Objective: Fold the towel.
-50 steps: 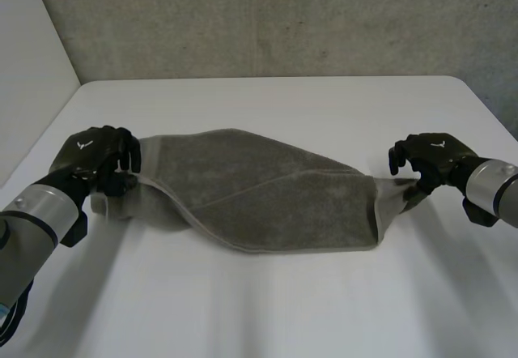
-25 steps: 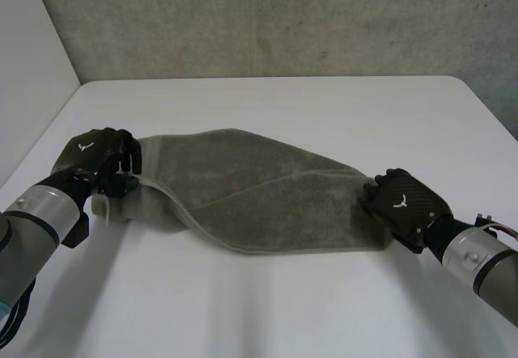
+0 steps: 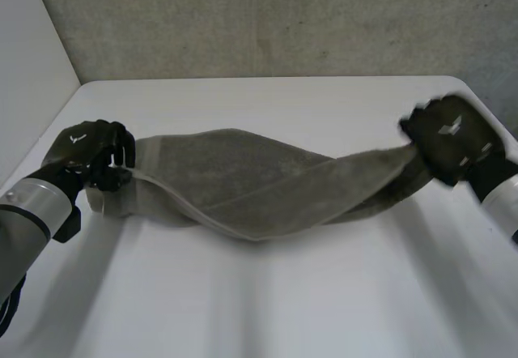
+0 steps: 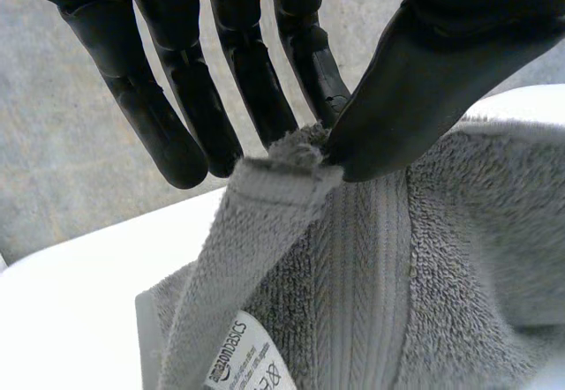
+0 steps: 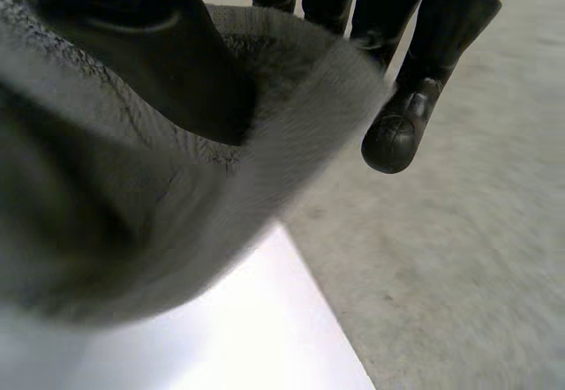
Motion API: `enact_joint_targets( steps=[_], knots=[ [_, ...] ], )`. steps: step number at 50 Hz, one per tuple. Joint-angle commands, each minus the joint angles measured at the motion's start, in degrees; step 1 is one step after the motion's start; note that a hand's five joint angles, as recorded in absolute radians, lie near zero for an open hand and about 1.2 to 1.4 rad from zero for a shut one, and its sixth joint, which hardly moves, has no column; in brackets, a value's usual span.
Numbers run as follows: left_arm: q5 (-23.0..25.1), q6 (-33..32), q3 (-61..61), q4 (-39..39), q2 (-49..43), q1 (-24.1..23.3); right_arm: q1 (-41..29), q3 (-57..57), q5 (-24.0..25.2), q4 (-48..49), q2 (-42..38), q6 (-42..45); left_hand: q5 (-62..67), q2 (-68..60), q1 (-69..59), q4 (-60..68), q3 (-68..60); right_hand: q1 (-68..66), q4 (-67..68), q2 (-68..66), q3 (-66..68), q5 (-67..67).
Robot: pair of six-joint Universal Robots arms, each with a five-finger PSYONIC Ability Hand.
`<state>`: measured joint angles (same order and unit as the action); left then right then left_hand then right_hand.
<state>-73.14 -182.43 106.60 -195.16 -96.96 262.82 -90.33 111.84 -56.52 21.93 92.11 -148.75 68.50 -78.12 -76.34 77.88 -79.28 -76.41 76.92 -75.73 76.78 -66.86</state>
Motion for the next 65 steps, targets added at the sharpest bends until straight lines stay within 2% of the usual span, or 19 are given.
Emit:
enact_joint_targets(
  steps=[1, 3, 6, 8, 13, 18, 21, 26, 27, 31, 34, 37, 42, 46, 52, 55, 57, 59, 65],
  knots=[
    [0.4, -5.3, -0.2, 3.3, 3.9, 0.1, 5.0, -10.3, -2.9, -23.2, 0.4, -7.0, 1.5, -1.9, -3.7, 2.1, -0.7, -3.6, 3.1, -4.3, 3.2, -3.1],
    [0.3, -10.8, -1.5, 4.1, 1.9, 0.1, 3.3, -15.5, -4.8, -36.0, -6.4, 4.0, 1.5, -1.9, -3.7, 2.1, -0.7, -3.6, 3.1, -4.3, 3.2, -3.1],
    [-0.1, -13.7, -2.6, 4.7, 0.3, 0.0, 2.2, -17.9, -6.0, -41.3, -10.2, 8.4, 1.5, -1.9, -3.7, 2.1, -0.7, -3.6, 3.1, -4.3, 3.2, -3.1],
    [-0.6, -18.6, -6.6, 7.7, -4.3, -1.6, -1.5, -23.0, -10.5, -45.7, -15.9, 10.8, 1.5, -1.9, -3.7, 2.1, -0.7, -3.6, 3.1, -4.3, 3.2, -3.1],
    [-3.7, -20.9, -16.7, 12.3, -13.1, -6.3, -8.2, -32.4, -16.2, -45.6, -21.7, 10.7, 1.5, -1.9, -3.7, 2.1, -0.7, -3.6, 3.1, -4.3, 3.2, -3.1],
    [-7.8, -21.0, -30.3, 13.1, -21.1, -9.6, -11.5, -42.9, -16.9, -42.4, -27.3, 9.8, 1.5, -1.9, -3.7, 2.1, -0.7, -3.6, 3.1, -4.3, 3.2, -3.1],
    [-9.5, -20.6, -41.4, 12.8, -25.4, -10.2, -13.4, -49.9, -16.8, -36.1, -29.1, 7.9, 1.5, -1.9, -3.7, 2.1, -0.7, -3.6, 3.1, -4.3, 3.2, -3.1],
    [-14.4, -17.5, -68.1, 10.3, -31.9, -11.3, -15.1, -59.4, -18.2, -10.9, -28.0, 1.1, 1.5, -1.9, -3.7, 2.1, -0.7, -3.6, 3.1, -4.3, 3.2, -3.1],
    [-14.4, -17.5, -68.2, 10.3, -31.9, -11.3, -15.1, -59.5, -18.2, -10.9, -28.0, 1.1, 1.5, -1.9, -3.7, 2.1, -0.7, -3.6, 3.1, -4.3, 3.2, -3.1],
    [-17.0, -11.9, -78.9, -0.3, -31.1, -11.7, -14.7, -60.9, -23.7, 8.9, -23.5, -5.2, 1.5, -1.9, -3.7, 2.1, -0.7, -3.6, 3.1, -4.3, 3.2, -3.1],
    [-17.0, -8.6, -81.1, -7.6, -29.6, -11.2, -14.5, -64.2, -24.6, 7.3, -22.5, -6.3, 1.5, -1.9, -3.7, 2.1, -0.7, -3.6, 3.1, -4.3, 3.2, -3.1],
    [-15.9, -7.6, -81.2, -10.8, -29.3, -10.8, -14.5, -67.5, -23.7, 2.9, -24.3, -6.3, 1.5, -1.9, -3.7, 2.1, -0.7, -3.6, 3.1, -4.3, 3.2, -3.1],
    [-12.1, -7.1, -77.0, -7.9, -29.4, -10.6, -15.5, -77.9, -18.3, -18.5, -33.0, -5.3, 1.5, -1.9, -3.7, 2.1, -0.7, -3.6, 3.1, -4.3, 3.2, -3.1],
    [-10.6, -7.2, -69.7, -5.8, -29.3, -10.0, -15.8, -77.0, -17.8, -25.5, -35.3, -2.6, 1.5, -1.9, -3.7, 2.1, -0.7, -3.6, 3.1, -4.3, 3.2, -3.1],
    [-8.5, -7.3, -52.5, -5.1, -28.6, -10.0, -15.9, -69.4, -17.4, -25.5, -34.9, -0.3, 1.5, -1.9, -3.7, 2.1, -0.7, -3.6, 3.1, -4.3, 3.2, -3.1],
    [-7.8, -7.2, -46.0, -5.2, -28.7, -10.4, -16.4, -64.7, -17.4, -24.7, -34.0, 0.8, -15.0, 14.6, 12.8, -14.3, 15.7, -3.6, 3.1, -4.3, 3.2, -3.1],
    [-6.7, -7.1, -40.9, -5.1, -29.3, -11.0, -18.0, -63.1, -17.8, -24.5, -33.3, 1.7, -41.4, 41.0, 39.2, -40.8, 42.2, -3.6, 3.1, -4.3, 3.2, -3.1],
    [-5.9, -7.1, -39.2, -5.1, -29.3, -11.2, -18.6, -62.9, -17.9, -24.6, -33.2, 2.2, -51.5, 51.2, 49.4, -50.9, 52.3, -3.6, 3.1, -4.3, 3.2, -3.1],
    [-4.0, -5.7, -35.7, -5.1, -29.6, -12.9, -20.3, -62.5, -18.4, -25.4, -32.2, 4.3, -62.7, 62.4, 60.6, -62.1, 63.5, -3.6, 3.1, -4.3, 3.2, -3.1]
  ],
)
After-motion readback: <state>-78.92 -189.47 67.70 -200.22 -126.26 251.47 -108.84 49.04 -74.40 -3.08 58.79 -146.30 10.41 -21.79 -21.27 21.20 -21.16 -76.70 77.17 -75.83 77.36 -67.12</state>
